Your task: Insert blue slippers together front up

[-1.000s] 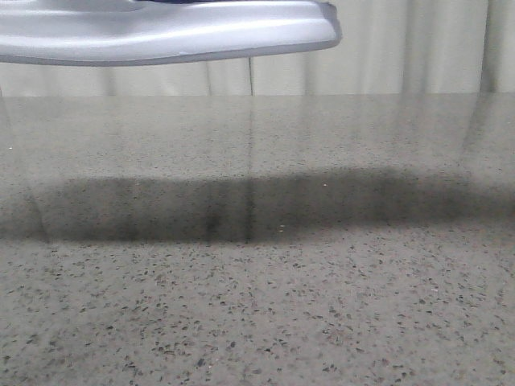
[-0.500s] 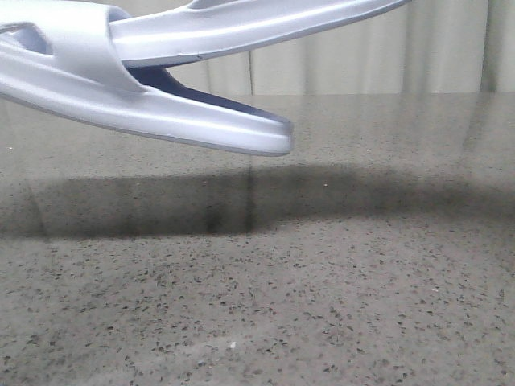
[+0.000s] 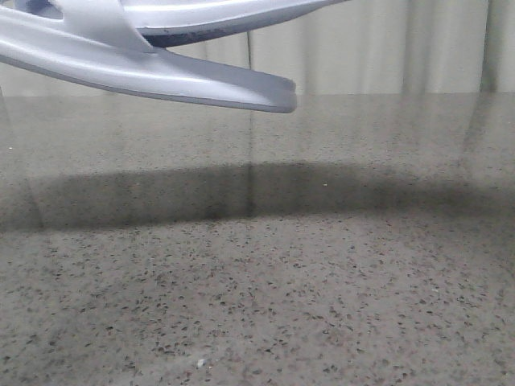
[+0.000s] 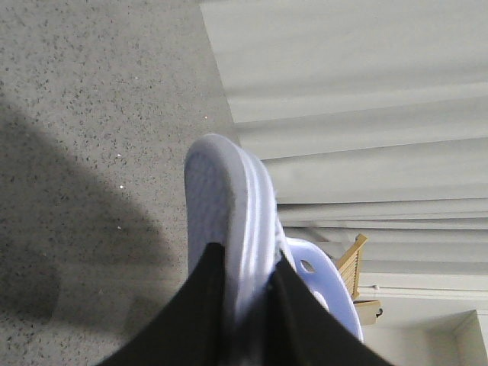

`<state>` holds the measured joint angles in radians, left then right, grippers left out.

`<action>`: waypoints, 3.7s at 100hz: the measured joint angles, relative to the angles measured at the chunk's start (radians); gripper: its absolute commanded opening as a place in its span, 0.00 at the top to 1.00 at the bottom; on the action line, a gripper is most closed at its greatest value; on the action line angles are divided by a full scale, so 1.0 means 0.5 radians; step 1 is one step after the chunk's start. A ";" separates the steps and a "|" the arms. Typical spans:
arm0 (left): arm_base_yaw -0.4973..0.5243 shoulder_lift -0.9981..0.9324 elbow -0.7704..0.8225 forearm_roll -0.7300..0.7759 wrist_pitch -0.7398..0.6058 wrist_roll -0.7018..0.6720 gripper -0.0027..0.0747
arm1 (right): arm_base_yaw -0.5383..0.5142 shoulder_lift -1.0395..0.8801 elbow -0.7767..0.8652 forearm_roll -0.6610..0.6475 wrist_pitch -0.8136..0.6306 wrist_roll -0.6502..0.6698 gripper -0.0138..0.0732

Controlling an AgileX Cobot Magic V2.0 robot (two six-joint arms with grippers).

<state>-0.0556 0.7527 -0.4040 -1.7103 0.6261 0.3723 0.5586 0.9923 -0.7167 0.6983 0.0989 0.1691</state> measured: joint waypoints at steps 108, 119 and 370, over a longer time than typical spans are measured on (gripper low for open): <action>-0.043 0.000 0.009 -0.075 -0.010 0.055 0.94 | 0.293 0.203 0.000 -0.148 -0.398 -0.078 0.96; -0.043 0.000 0.009 -0.075 -0.010 0.057 0.94 | 0.293 0.203 0.000 -0.278 -0.398 -0.078 0.96; -0.113 0.925 -0.276 -0.120 0.178 0.641 0.94 | -0.203 -0.856 -0.003 -1.414 0.144 -0.078 0.38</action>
<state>-0.1120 1.2153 -0.5420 -1.7703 0.7150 0.6927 0.4571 0.5642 -0.7182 -0.0084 0.1707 0.1300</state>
